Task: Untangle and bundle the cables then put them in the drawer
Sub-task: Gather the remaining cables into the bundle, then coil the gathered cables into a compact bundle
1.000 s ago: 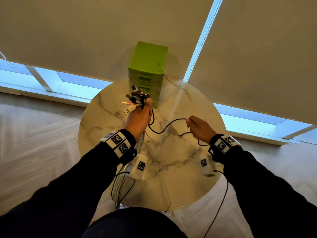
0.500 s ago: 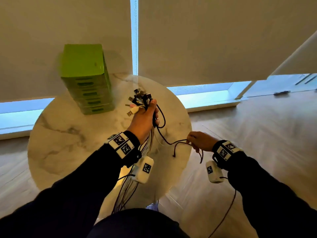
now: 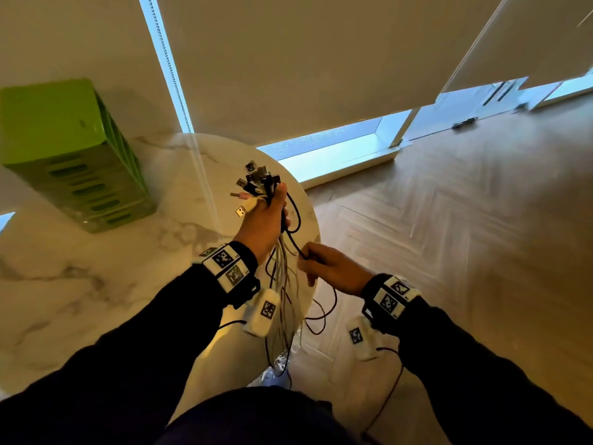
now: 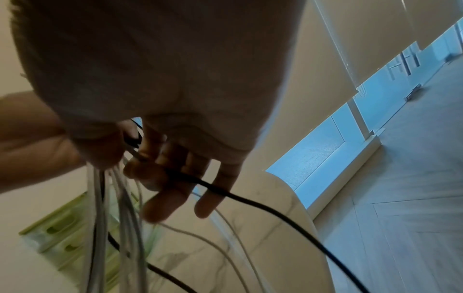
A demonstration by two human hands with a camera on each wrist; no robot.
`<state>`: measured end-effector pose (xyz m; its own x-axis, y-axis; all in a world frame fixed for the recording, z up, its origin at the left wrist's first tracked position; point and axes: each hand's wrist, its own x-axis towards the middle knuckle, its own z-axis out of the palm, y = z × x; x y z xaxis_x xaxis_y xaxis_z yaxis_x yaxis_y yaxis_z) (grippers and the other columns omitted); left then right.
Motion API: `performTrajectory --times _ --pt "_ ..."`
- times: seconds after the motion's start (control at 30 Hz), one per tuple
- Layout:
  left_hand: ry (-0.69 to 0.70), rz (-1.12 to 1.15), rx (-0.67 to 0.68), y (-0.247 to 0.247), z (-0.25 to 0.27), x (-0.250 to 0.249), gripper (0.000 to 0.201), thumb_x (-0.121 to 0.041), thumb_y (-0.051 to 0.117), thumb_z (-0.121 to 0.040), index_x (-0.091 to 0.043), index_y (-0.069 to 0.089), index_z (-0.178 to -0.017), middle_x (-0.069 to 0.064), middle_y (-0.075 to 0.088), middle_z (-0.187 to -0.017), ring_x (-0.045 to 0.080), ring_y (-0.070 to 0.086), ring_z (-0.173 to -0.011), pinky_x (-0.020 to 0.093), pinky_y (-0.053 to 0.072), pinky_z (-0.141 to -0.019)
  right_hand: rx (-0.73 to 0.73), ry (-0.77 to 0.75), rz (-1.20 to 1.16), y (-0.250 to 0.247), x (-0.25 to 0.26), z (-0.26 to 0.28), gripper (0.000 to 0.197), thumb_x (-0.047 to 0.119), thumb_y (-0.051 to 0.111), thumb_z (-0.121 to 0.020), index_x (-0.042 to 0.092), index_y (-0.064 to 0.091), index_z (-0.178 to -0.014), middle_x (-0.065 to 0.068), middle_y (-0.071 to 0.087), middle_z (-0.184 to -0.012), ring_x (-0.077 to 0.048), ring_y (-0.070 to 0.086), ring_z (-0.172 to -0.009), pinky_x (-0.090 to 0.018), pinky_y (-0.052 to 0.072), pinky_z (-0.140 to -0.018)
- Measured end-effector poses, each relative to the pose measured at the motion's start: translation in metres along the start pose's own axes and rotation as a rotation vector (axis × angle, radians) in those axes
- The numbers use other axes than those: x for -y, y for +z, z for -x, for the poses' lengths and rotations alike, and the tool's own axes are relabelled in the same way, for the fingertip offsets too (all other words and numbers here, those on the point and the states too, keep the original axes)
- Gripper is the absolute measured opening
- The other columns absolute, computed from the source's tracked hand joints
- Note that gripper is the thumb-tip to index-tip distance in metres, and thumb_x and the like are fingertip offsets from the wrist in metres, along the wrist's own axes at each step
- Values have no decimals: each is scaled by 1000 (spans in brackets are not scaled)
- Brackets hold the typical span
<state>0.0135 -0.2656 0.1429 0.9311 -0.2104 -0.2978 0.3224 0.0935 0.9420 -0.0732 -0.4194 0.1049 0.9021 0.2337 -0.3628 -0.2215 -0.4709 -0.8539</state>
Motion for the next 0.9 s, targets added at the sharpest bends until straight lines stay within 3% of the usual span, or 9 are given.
performTrajectory --times 0.13,0.23,0.37,0.47,0.57,0.63,0.73,0.8,0.9 --pt "1 -55 8 -4 -9 7 39 -50 50 -100 -16 57 -83 -3 54 -68 12 56 -63 36 51 -74 -73 -69 130 -15 14 9 29 38 47 -104 12 56 -97 0 54 -68 -9 52 -61 -26 48 -68" --pt "-3 -227 -17 -9 -15 10 50 -67 44 -95 -20 59 -85 0 58 -73 21 60 -74 46 54 -86 -137 -79 230 -24 16 10 25 39 45 -104 19 56 -95 4 54 -67 -5 49 -57 -24 46 -62" --pt "7 -148 -31 -18 -18 11 44 -55 44 -101 -15 52 -83 -3 46 -61 15 48 -58 39 47 -69 -381 -35 386 -49 5 7 24 38 42 -106 20 51 -93 -8 63 -74 -17 54 -62 -32 43 -59" --pt "12 -38 -30 -27 -21 12 38 -46 47 -103 -15 54 -82 -6 46 -55 12 46 -52 31 44 -62 -370 219 520 -74 -30 8 21 36 43 -105 18 52 -99 -12 68 -87 -28 64 -76 -39 49 -70" --pt "7 51 42 -31 -20 12 34 -40 48 -104 -14 55 -83 -4 46 -57 11 46 -52 27 42 -57 -139 486 672 -76 -65 11 38 29 54 -98 18 47 -134 -16 53 -140 -31 56 -121 -39 44 -102" --pt "9 107 102 -29 -15 8 32 -35 48 -105 -13 55 -82 -7 47 -56 9 45 -52 25 42 -55 -117 420 634 -62 -65 7 62 26 59 -94 20 34 -150 -12 30 -159 -28 35 -143 -39 30 -117" --pt "-13 182 168 -23 -8 4 31 -31 48 -106 -14 55 -81 -6 48 -59 8 45 -53 23 41 -54 -140 117 508 -31 -39 -10 74 22 62 -94 25 21 -156 -6 16 -166 -23 19 -152 -38 21 -120" --pt "-37 205 201 -19 -4 1 31 -30 49 -105 -13 55 -80 -4 48 -60 9 44 -54 23 41 -53 -116 -48 409 -11 -21 -26 70 23 60 -97 27 22 -156 -4 24 -164 -20 25 -149 -38 25 -120" --pt "-29 159 201 -20 -3 1 31 -32 50 -104 -13 56 -80 -4 49 -60 11 45 -55 25 42 -56 -55 -164 276 6 0 -40 44 20 56 -100 24 49 -143 1 57 -141 -11 52 -127 -31 42 -109"
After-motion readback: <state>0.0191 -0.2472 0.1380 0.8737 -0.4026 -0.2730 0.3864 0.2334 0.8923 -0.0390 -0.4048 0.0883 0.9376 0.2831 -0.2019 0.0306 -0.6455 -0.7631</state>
